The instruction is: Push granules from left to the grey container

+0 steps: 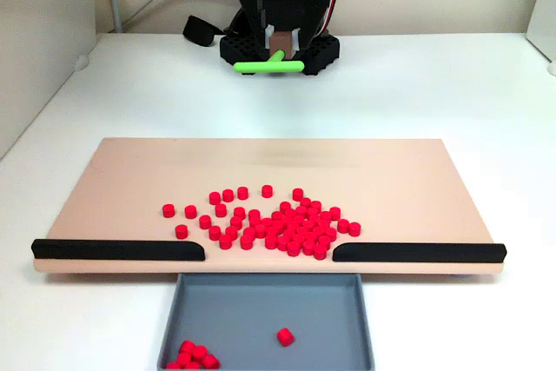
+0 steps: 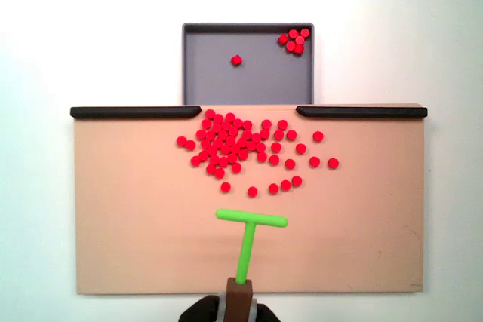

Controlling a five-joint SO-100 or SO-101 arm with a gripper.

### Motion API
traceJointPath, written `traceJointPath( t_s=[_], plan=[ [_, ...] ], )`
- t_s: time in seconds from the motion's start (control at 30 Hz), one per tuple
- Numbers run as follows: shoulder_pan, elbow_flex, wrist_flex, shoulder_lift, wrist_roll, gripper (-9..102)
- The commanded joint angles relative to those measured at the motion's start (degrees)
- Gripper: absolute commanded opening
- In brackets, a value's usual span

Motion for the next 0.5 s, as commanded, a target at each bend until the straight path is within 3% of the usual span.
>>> traceJointPath(
  t_s=[0.0,0.47],
  plan=[
    [-0.26,-4.75,0.35,-2.64,4.92,0],
    [-5.19,-11.69,1.41,-13.71,30.23,0]
  ],
)
